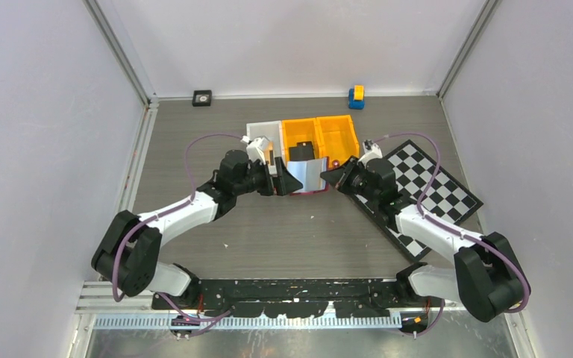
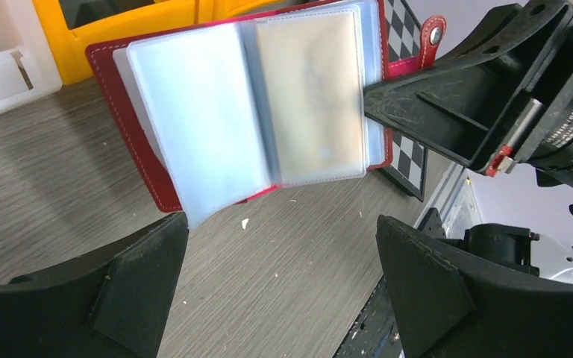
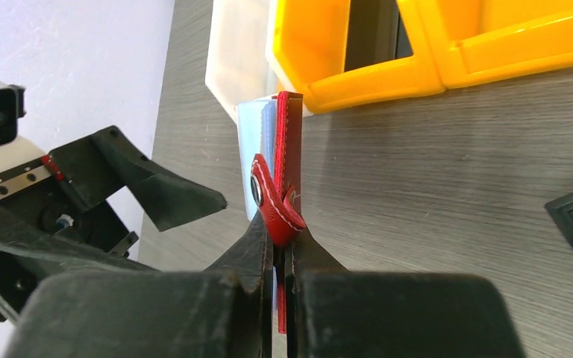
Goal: Take the credit cards out of the card holder
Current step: Remove the credit card from the card holder.
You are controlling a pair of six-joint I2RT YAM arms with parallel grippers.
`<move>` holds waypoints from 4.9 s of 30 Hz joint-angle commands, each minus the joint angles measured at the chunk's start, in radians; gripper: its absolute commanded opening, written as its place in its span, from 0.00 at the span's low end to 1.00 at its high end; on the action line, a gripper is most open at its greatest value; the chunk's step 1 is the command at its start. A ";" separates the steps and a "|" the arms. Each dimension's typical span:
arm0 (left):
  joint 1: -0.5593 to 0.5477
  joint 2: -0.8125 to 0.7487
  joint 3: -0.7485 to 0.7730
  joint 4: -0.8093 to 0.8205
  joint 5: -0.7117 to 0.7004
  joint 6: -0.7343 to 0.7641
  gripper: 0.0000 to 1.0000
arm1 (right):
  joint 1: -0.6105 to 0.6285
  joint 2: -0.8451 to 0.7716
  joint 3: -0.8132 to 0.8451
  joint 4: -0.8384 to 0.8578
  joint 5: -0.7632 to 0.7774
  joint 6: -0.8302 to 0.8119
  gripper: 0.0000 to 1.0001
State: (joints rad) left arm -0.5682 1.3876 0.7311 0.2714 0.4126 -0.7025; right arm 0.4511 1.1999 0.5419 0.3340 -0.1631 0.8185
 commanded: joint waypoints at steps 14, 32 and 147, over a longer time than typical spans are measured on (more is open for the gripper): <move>-0.134 0.037 0.127 -0.215 -0.310 0.175 1.00 | 0.101 0.066 0.089 0.073 -0.069 -0.036 0.00; 0.053 0.015 0.053 -0.258 -0.361 0.012 0.83 | 0.102 -0.043 0.075 -0.061 0.122 -0.050 0.01; 0.084 0.204 -0.009 0.416 0.319 -0.316 0.30 | 0.001 0.161 0.045 0.331 -0.310 0.157 0.00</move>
State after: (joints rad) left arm -0.4915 1.6058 0.7010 0.6682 0.7200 -1.0164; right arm 0.4446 1.3689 0.5678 0.5354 -0.4320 0.9421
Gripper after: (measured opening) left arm 0.301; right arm 0.083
